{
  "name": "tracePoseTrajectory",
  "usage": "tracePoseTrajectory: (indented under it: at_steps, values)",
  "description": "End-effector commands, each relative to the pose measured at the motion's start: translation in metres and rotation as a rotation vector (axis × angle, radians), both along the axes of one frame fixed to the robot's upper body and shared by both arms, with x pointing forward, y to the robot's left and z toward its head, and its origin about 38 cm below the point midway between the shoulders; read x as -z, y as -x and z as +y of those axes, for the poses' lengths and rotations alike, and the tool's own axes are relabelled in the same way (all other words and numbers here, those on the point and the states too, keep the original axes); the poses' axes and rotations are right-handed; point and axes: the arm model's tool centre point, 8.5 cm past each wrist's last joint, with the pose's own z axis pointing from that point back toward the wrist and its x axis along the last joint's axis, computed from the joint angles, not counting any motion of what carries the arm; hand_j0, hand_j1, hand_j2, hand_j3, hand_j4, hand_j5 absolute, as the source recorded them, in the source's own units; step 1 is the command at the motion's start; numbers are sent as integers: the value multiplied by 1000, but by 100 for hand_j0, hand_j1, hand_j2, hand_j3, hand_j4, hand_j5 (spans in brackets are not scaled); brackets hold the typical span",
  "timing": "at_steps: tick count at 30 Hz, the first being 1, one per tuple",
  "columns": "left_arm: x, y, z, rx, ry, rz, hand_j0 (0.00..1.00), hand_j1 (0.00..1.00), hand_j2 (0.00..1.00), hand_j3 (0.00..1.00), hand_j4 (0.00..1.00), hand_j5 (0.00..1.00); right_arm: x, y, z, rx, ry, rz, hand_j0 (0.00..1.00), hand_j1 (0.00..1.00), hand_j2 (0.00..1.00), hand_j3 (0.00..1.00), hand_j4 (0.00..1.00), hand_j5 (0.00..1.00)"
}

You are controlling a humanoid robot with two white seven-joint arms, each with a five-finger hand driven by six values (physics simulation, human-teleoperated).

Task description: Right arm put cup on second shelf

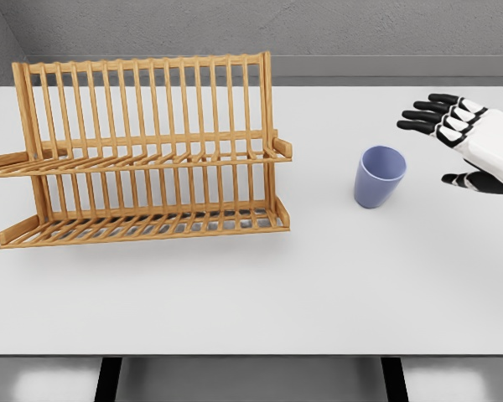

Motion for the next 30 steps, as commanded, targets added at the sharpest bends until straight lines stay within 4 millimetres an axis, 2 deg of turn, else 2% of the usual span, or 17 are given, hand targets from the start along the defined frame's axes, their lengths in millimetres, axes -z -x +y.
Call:
tracePoseTrajectory:
  at_steps: [1,3,5,7,10,12,13,15,18,30]
  values:
    - [0,0,0,0,0,0,100,100,100,100,100,100,-1,0,0,-2,-6,1,100,100,100,100,100,100]
    - [0,0,0,0,0,0,100,100,100,100,100,100,-11,-8,-11,33,-9,-23,100,100,100,100,100,100]
    - [0,0,0,0,0,0,100,100,100,100,100,100,-8,-17,-23,75,51,21,100,100,100,100,100,100]
    - [0,0,0,0,0,0,100,100,100,100,100,100,3,-25,-18,67,319,209,100,100,100,100,100,100]
    - [0,0,0,0,0,0,100,100,100,100,100,100,4,-38,-4,37,450,287,100,100,100,100,100,100]
    - [0,0,0,0,0,0,100,100,100,100,100,100,11,-58,17,-3,446,302,100,100,100,100,100,100]
    - [0,0,0,0,0,0,100,100,100,100,100,100,18,-68,33,-38,449,313,100,100,100,100,100,100]
    - [0,0,0,0,0,0,100,100,100,100,100,100,27,-80,46,-62,464,341,100,100,100,100,100,100]
    - [0,0,0,2,0,0,100,100,100,100,100,100,38,-92,44,-45,470,379,100,100,100,100,100,100]
    - [0,0,0,0,0,0,100,100,100,100,100,100,38,-113,47,-19,452,392,100,100,100,100,100,100]
